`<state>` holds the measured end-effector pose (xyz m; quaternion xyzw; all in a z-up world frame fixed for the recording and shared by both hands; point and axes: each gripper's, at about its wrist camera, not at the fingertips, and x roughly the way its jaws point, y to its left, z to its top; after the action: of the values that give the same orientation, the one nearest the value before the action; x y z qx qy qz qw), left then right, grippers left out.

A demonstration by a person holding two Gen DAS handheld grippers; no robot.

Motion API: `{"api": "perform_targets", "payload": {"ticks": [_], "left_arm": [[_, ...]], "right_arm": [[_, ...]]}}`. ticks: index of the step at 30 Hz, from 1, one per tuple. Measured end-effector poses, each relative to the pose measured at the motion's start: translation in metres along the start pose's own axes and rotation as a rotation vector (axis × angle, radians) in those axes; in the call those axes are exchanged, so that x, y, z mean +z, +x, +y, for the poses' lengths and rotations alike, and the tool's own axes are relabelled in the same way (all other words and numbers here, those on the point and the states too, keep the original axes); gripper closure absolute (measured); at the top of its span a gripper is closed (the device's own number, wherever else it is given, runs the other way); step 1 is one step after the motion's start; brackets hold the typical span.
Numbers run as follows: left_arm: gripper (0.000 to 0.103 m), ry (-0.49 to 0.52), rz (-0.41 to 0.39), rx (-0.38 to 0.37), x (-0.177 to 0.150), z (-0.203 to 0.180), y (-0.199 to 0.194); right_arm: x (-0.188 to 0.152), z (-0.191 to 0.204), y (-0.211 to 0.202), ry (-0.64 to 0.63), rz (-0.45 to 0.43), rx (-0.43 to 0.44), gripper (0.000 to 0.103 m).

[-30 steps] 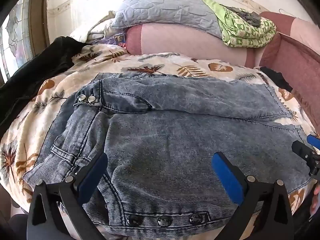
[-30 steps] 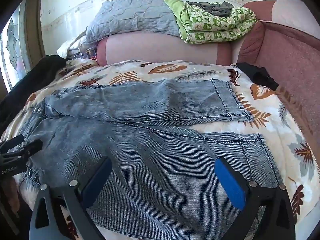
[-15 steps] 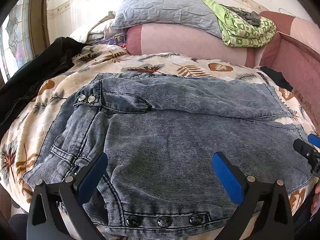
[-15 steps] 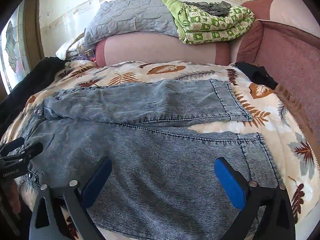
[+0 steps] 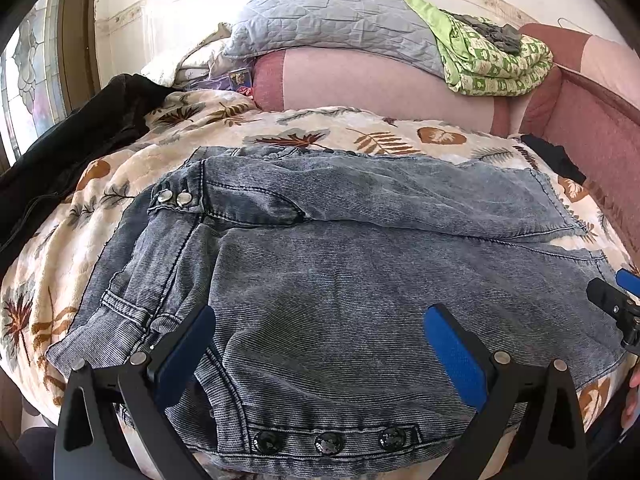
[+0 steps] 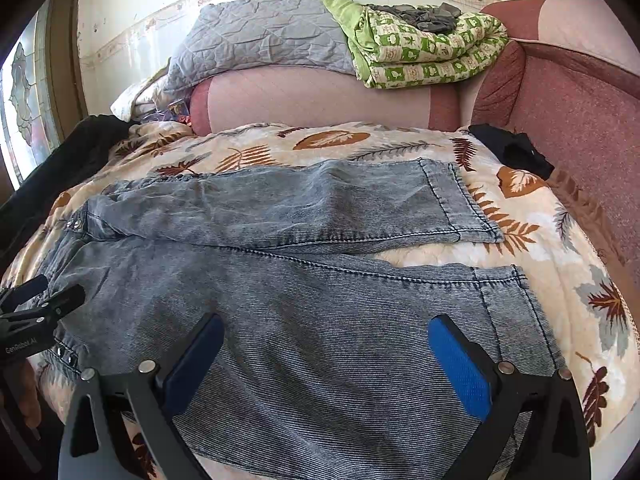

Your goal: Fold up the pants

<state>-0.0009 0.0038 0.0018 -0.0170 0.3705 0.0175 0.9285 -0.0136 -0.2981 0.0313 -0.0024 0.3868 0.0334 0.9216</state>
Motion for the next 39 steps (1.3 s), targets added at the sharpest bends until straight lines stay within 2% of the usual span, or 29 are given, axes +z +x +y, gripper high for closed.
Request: {"api": "perform_targets", "payload": {"ticks": [39], "left_arm": [[0.000,-0.001,-0.004,-0.001,-0.0016,-0.0002,0.0000]], "right_arm": [[0.0021,-0.0021,-0.0012,0.002,-0.007,0.000,0.000]]}}
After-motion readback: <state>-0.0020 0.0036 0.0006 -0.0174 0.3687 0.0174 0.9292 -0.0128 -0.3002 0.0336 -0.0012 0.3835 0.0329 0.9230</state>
